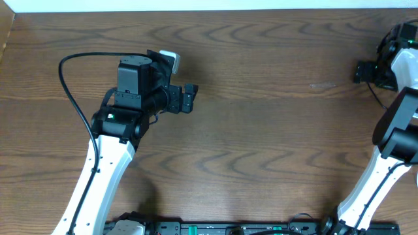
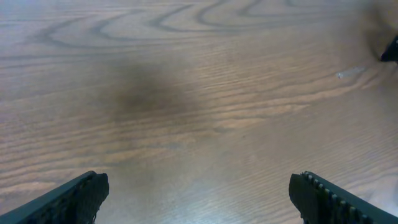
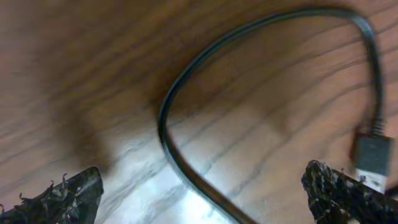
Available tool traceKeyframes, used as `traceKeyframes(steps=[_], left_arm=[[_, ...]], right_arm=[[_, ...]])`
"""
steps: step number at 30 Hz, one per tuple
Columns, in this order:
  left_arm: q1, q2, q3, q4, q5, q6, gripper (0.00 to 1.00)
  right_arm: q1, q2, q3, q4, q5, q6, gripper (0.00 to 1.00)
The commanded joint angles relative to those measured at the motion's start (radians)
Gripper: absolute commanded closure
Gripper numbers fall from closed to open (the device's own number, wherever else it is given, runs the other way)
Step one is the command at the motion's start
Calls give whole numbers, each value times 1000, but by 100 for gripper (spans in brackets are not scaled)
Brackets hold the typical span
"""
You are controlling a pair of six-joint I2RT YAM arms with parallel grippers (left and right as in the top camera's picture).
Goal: Untangle cables
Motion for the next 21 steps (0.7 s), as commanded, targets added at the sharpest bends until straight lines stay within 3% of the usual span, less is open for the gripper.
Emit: traceKeyframes(steps=[1, 21], left_arm=[[4, -5, 8, 11, -13, 17, 2], [4, -5, 8, 8, -10, 17, 2]], right_arm=[[-1, 59, -5, 7, 48, -15, 1], [-159, 69, -5, -4, 103, 15, 1]])
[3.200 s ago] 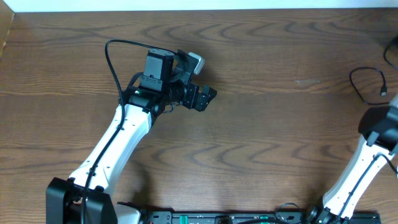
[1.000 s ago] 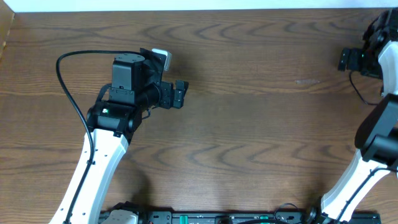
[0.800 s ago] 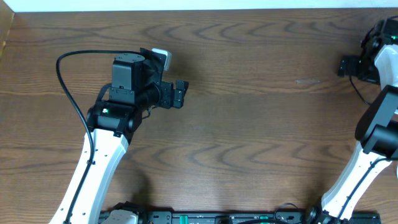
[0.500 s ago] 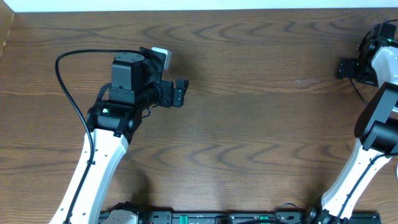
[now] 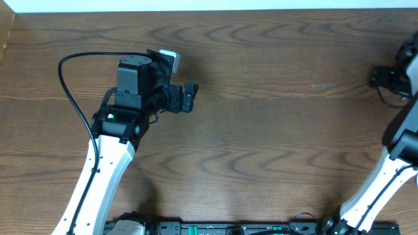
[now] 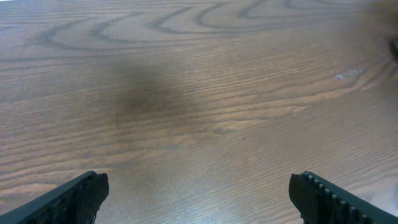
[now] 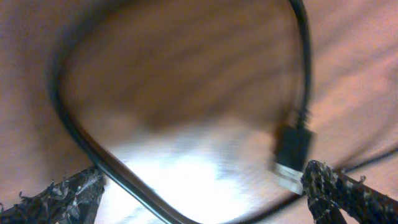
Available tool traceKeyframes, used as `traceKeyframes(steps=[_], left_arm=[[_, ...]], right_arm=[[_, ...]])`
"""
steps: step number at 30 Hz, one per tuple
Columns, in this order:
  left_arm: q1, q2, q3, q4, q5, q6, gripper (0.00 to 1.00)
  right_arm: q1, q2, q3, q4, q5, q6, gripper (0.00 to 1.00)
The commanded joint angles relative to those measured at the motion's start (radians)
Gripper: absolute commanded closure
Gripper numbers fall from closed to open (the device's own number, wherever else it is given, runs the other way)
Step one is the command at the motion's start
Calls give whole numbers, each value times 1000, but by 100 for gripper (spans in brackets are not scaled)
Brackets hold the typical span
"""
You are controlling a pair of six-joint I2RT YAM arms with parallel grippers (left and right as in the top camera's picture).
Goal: Untangle cables
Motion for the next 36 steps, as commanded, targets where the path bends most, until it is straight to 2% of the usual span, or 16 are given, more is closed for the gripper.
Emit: traceKeyframes(steps=[1, 13, 20, 36], left_arm=[[4, -5, 8, 1, -10, 17, 2], [4, -5, 8, 5, -10, 18, 2], [4, -5, 8, 2, -10, 25, 2], [4, -4, 7, -6, -10, 30, 2]], right_arm=[[-55, 59, -14, -11, 62, 10, 1], [-206, 59, -14, -18, 62, 52, 1], [-237, 59, 9, -24, -2, 55, 1], [-154, 59, 336, -268, -40, 90, 1]])
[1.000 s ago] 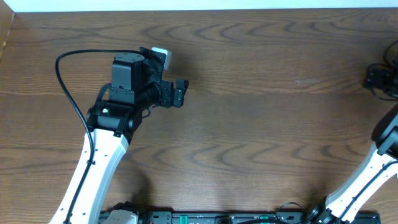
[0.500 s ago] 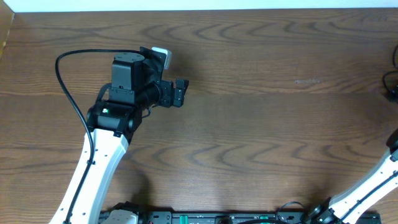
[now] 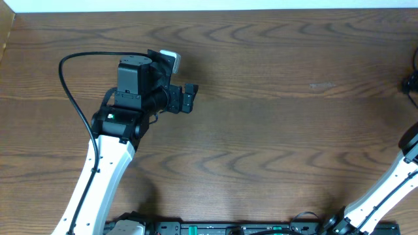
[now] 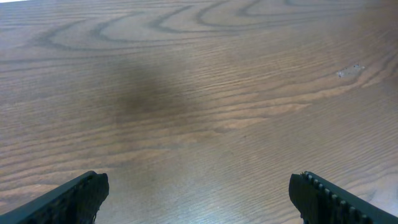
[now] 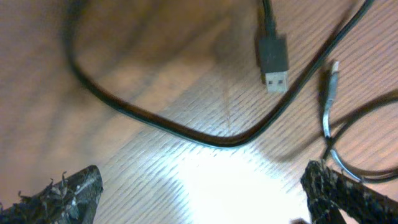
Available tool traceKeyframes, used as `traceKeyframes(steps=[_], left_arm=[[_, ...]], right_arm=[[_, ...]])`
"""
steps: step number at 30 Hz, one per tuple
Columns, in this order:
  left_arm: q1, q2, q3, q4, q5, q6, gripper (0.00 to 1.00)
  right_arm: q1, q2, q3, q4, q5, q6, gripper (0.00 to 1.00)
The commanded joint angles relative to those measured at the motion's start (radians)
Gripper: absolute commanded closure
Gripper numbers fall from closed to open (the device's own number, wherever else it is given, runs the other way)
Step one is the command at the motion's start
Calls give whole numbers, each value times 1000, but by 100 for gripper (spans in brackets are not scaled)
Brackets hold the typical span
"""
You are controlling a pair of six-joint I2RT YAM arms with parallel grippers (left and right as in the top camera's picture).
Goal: Untangle cables
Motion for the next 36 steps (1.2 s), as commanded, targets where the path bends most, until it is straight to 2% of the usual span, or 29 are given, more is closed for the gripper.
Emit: traceKeyframes(steps=[1, 11, 19, 22, 26, 36], left_arm=[[4, -4, 8, -2, -10, 22, 2], [4, -4, 7, -3, -11, 40, 2], [4, -4, 8, -35, -46, 47, 2], [4, -6, 8, -44, -80, 47, 2], [4, -30, 8, -47, -100, 47, 2], [4, -125, 7, -118, -107, 43, 2]], right_arm=[[7, 2, 85, -38, -2, 29, 1], [48, -121, 138, -141, -9, 105, 1], [151, -285, 138, -206, -9, 131, 1], [186, -342, 138, -261, 41, 194, 1], [224, -410, 137, -396, 173, 353, 1], [230, -547, 137, -521, 258, 452, 1]])
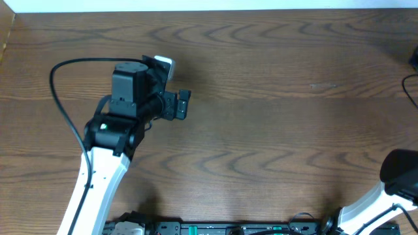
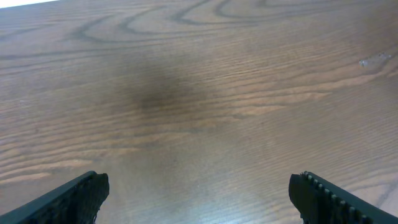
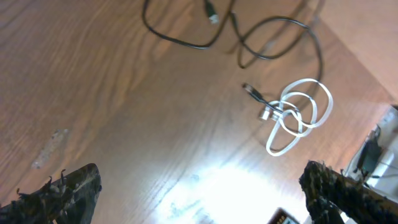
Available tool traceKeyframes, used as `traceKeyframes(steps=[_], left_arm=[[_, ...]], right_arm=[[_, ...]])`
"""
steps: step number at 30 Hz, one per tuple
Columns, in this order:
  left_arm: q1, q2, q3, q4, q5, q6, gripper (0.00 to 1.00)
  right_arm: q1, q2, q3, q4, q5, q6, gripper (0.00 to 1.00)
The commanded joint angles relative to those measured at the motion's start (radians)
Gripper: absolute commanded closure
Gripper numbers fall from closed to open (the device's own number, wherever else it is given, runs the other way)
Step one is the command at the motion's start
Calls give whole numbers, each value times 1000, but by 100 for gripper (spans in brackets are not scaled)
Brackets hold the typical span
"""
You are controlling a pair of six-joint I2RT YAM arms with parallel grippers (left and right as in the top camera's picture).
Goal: Untangle cables
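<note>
In the right wrist view a thin black cable [image 3: 186,38] curls across the top of the wooden table, its plug end [image 3: 211,14] lying loose. Below it a white cable [image 3: 298,115] lies in overlapping loops, with a small metal plug [image 3: 268,113] at its left. My right gripper [image 3: 199,196] hangs high above them, open and holding nothing; it is out of the overhead view. My left gripper [image 1: 181,104] stands open over bare table at the left, nothing between its fingers [image 2: 74,196]. A bit of black cable [image 1: 410,88] shows at the overhead's right edge.
The left arm's own black wire [image 1: 62,98] arches out beside it. The right arm's lower link [image 1: 398,176] stands at the bottom right. The table's edge [image 3: 373,81] runs close to the white cable, with some equipment [image 3: 379,149] beyond it.
The right wrist camera was close over a black cable and its USB plug; now it is much higher, showing black and white cables together. My left arm has shifted slightly left.
My right gripper was open low over a black cable at the table's far right. It then stood further right each time, over the USB plug, and now is out of the overhead view, high above the cables. The left gripper stayed open over bare table.
</note>
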Motion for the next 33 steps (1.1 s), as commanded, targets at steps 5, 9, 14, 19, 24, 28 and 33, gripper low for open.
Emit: traceKeyframes(steps=[5, 9, 14, 19, 24, 28, 33], left_arm=[[4, -118, 8, -53, -32, 9, 2], [4, -201, 8, -76, -79, 7, 2], [4, -300, 8, -155, -253, -63, 2], [4, -381, 7, -188, -270, -61, 2], [4, -451, -19, -185, -321, -62, 2], [4, -495, -91, -183, -321, -62, 2], [4, -523, -157, -164, -320, -63, 2]], right_arm=[[31, -134, 12, -88, 66, 71, 1], [78, -183, 12, -75, -74, -79, 1], [178, -263, 11, -60, -109, -141, 1], [271, -361, -42, 15, -161, -228, 1], [335, -483, -262, 179, -193, -281, 1], [363, -594, -526, 313, -192, -281, 1], [363, -710, -779, 439, -196, -281, 1]])
